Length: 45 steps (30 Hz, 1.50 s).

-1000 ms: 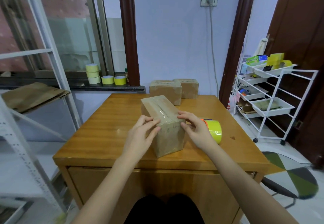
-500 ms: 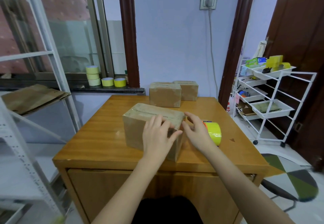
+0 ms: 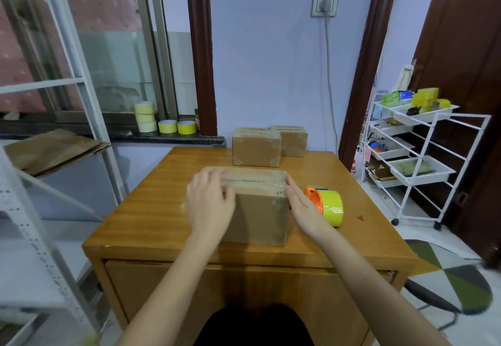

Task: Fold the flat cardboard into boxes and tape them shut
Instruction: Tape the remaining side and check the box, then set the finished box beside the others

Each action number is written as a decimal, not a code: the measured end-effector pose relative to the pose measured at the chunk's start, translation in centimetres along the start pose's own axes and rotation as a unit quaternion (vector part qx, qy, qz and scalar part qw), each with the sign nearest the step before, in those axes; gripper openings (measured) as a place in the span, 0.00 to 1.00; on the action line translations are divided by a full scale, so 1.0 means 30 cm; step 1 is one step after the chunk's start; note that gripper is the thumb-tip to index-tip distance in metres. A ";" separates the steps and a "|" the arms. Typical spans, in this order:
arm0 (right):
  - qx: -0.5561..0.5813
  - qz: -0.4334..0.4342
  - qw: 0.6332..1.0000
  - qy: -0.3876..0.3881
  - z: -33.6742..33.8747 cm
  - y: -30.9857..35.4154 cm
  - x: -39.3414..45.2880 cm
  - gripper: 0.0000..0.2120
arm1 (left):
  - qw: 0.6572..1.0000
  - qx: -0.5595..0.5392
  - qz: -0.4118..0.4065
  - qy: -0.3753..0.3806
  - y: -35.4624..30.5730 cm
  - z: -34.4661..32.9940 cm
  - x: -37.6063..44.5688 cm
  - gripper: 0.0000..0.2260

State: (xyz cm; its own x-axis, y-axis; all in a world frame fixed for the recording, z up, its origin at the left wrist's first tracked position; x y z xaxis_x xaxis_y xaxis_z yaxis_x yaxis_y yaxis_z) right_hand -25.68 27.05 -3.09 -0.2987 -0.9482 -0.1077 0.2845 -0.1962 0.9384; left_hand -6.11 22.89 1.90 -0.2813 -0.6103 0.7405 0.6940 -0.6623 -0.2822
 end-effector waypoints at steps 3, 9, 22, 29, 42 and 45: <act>0.011 -0.015 1.000 0.003 -0.020 -0.003 0.008 0.26 | 0.990 -0.056 0.122 0.038 0.138 0.018 -0.017 0.22; 0.052 -0.046 0.997 -0.019 -0.069 -0.023 0.029 0.30 | 0.935 -0.265 0.223 0.071 0.209 -0.034 -0.068 0.23; 0.056 0.103 0.990 -0.082 0.151 0.241 0.092 0.26 | 0.927 -0.350 0.133 0.012 0.093 -0.031 0.223 0.27; 0.004 0.094 0.979 -0.182 0.414 0.225 0.186 0.35 | 0.947 -0.306 0.045 0.084 -0.078 -0.242 0.377 0.39; -0.061 -0.007 0.973 -0.222 0.683 -0.054 0.500 0.41 | 0.959 -0.181 0.008 0.216 -0.201 -0.779 0.490 0.41; -0.049 -0.013 0.976 -0.212 0.687 -0.100 0.573 0.41 | 0.962 -0.165 0.011 0.217 -0.186 -0.847 0.508 0.41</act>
State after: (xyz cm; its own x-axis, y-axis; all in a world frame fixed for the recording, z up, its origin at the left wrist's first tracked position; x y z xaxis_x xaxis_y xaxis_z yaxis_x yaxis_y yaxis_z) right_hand -50.44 16.50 -1.00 -0.6510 -0.7583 0.0345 0.3516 -0.2610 0.8990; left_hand -31.11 6.26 -0.74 -0.5688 -0.7029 0.4271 0.4758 -0.7048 -0.5263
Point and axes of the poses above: each hand's wrist, its own x-axis towards the middle knuckle, its own z-axis out of the back of the hand, y = z × x, the point moved 5 cm from there along x, towards the middle knuckle, and after that the axes turned 15 degrees about -z, right-handed, at the moved point
